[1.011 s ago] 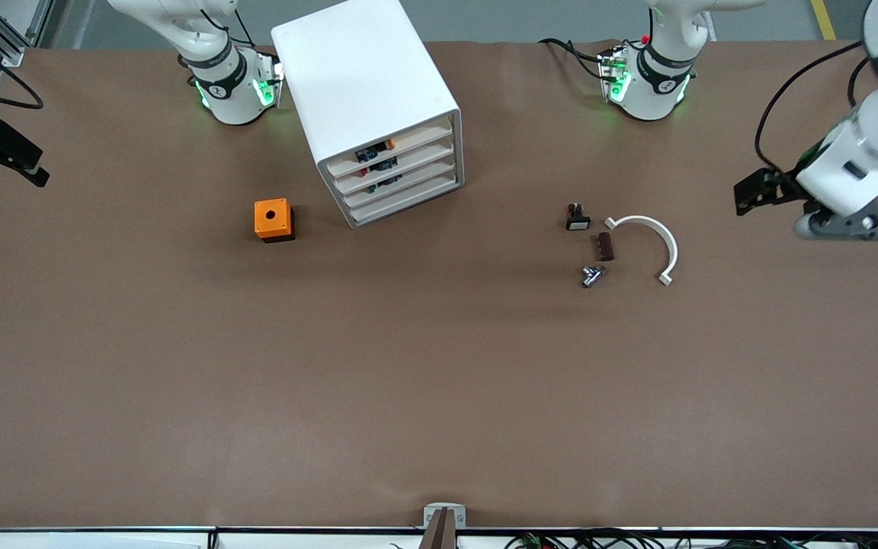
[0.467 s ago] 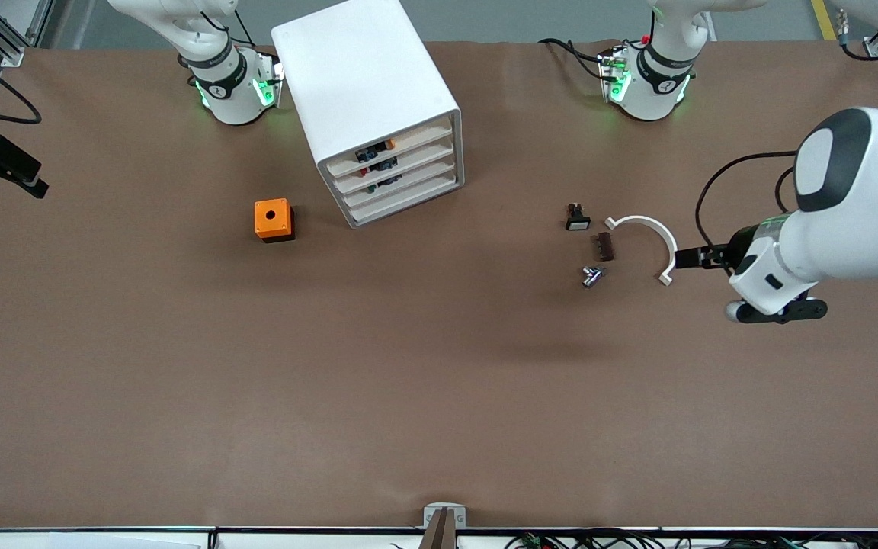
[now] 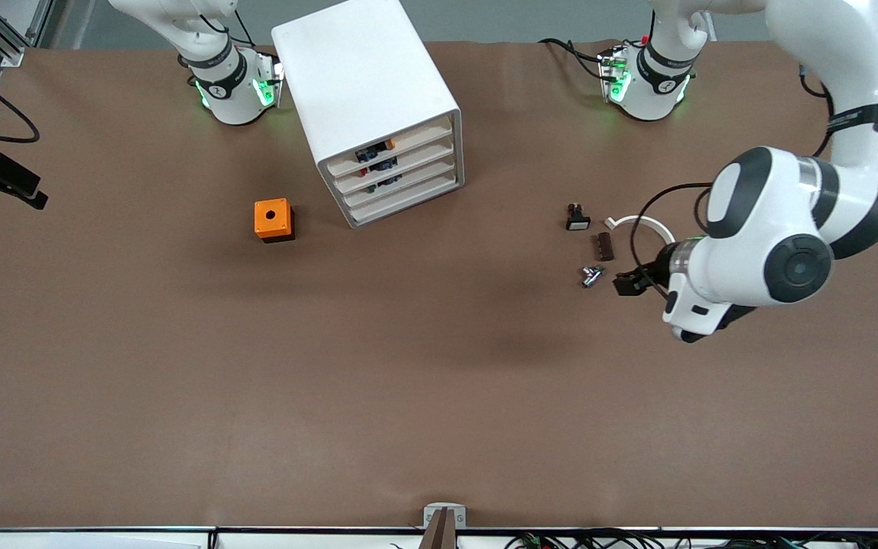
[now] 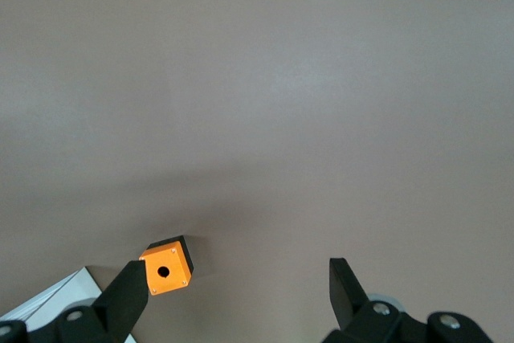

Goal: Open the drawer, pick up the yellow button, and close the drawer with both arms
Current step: 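Grasp the drawer handle with the left gripper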

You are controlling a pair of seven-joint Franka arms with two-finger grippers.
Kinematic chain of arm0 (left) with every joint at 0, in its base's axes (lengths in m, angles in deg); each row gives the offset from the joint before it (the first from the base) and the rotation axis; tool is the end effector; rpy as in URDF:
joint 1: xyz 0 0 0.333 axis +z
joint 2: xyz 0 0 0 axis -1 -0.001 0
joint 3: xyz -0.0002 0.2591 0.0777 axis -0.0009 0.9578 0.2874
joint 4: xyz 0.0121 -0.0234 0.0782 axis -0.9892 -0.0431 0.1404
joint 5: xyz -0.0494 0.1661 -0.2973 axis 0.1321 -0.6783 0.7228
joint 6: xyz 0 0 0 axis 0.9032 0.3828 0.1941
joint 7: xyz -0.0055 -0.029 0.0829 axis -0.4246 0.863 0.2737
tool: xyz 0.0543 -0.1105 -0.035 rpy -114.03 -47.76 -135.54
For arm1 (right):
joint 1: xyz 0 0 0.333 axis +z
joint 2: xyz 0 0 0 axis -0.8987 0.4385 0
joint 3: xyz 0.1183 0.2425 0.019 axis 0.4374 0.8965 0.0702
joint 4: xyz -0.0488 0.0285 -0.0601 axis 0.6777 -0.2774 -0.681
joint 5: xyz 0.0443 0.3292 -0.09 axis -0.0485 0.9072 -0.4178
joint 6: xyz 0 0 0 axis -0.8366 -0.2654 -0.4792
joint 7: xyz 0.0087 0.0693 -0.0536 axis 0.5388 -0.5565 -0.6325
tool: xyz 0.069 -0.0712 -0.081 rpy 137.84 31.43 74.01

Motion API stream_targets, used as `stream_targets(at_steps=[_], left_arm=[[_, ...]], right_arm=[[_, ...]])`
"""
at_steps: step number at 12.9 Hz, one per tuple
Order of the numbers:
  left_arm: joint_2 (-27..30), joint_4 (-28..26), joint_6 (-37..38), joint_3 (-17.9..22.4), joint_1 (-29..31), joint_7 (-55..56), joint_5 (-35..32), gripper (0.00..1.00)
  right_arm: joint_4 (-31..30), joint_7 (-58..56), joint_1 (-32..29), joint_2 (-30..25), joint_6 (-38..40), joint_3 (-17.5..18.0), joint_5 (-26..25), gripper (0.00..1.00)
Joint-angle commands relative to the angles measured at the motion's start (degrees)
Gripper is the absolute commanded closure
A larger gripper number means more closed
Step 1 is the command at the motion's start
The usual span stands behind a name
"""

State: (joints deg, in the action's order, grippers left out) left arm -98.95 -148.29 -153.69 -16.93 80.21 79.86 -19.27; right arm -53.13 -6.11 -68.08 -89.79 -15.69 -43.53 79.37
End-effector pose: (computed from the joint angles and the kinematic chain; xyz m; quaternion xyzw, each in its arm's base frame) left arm 0.5409 -0.1883 0.3579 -0.9330 -0.2971 0.2027 0.0103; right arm 0.4856 -0.0411 0.5661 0.9976 -0.0691 0.0053 0.0086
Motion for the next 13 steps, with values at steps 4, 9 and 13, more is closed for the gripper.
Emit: stream_targets(at_steps=[4,9,13], left_arm=[[-6.95,1.91,1.26,0.24,-9.49,47.16,9.77,0.0],[-12.22,1.91,2.23,0.24,-15.04,72.75,29.06,0.01],[-13.8,1.82,2.4,0.15,-19.7,83.4,37.98,0.1]], right_arm=[[1.66,-8.34,-0.39,1.8,2.59,0.56,0.49,0.0],[1.57,-8.72,-0.56,2.93,3.56,0.47,0.4,0.01],[1.13,-5.57,-0.48,2.85,4.78,0.39,0.14,0.0]])
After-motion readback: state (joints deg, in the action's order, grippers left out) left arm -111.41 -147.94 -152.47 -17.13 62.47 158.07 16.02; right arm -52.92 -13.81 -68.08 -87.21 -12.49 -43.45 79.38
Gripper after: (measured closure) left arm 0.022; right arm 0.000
